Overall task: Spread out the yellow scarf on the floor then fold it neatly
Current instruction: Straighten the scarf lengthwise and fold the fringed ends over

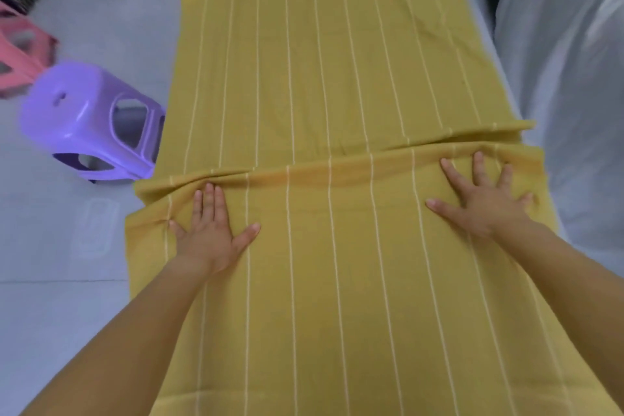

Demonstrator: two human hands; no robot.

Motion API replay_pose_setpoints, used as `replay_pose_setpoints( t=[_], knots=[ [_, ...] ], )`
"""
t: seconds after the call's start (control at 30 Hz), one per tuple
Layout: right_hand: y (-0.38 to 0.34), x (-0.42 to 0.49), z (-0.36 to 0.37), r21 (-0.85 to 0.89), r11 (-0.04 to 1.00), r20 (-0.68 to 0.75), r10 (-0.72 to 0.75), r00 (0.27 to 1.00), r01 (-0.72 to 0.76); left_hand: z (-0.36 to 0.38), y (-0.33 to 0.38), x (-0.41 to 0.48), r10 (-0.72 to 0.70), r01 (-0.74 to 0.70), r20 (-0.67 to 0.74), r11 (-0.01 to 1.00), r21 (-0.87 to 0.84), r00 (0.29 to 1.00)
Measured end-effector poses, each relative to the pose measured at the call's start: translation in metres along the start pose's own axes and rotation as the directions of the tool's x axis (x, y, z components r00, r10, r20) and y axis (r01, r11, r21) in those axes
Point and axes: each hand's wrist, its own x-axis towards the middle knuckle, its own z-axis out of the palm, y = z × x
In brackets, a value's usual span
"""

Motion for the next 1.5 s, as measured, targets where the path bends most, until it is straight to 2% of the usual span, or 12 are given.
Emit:
replay_pose_setpoints(
  t=[0.4,0.7,0.83,0.93,1.0,1.07,1.17,1.27,1.33,1.4,1.5],
  knots=[
    [-0.035,0.108,-0.082,-0.020,0.999,0.013,0.025,1.000,-0.025,-0.076,0.027,0.130,0.051,-0.052,0.019,0.998,0.026,0.999],
    [-0.042,0.145,-0.104,-0.041,0.999,-0.017,0.032,0.999,-0.033,-0.095,0.032,0.160,0.087,-0.087,0.006,0.996,0.017,0.996],
    [-0.058,0.127,-0.102,-0.073,0.995,-0.082,0.061,0.995,-0.067,-0.100,0.033,0.154,0.033,-0.033,0.013,0.999,0.026,0.999],
    [-0.083,0.082,-0.071,-0.098,0.991,-0.191,-0.106,0.976,0.088,-0.081,0.048,0.112,0.099,-0.103,-0.098,0.994,-0.040,0.990],
    [-0.093,0.043,-0.030,-0.139,0.963,-0.176,-0.254,0.951,0.231,-0.051,0.062,0.063,0.208,-0.220,-0.144,0.973,-0.069,0.967],
    [-0.082,0.009,0.008,-0.161,0.945,-0.104,-0.303,0.947,0.285,-0.021,0.062,0.018,0.265,-0.270,-0.092,0.962,-0.045,0.960],
    [-0.021,-0.014,0.035,-0.158,0.971,-0.118,-0.200,0.973,0.180,0.012,0.019,-0.016,0.216,-0.213,-0.102,0.976,0.036,0.971],
    [0.037,-0.026,0.033,-0.182,0.983,-0.153,-0.066,0.986,0.038,0.019,-0.034,-0.023,0.108,-0.102,-0.117,0.993,0.051,0.987],
    [0.059,-0.038,0.031,-0.194,0.981,-0.127,-0.004,0.992,-0.021,0.020,-0.055,-0.034,0.096,-0.088,-0.106,0.993,0.074,0.990],
    [0.070,-0.061,0.033,-0.187,0.982,-0.097,-0.040,0.994,0.021,0.022,-0.069,-0.058,0.225,-0.216,-0.094,0.972,0.094,0.970],
    [0.086,-0.114,0.058,-0.214,0.951,-0.055,-0.241,0.969,0.225,0.044,-0.090,-0.114,0.534,-0.525,-0.001,0.831,0.184,0.846]
  ],
)
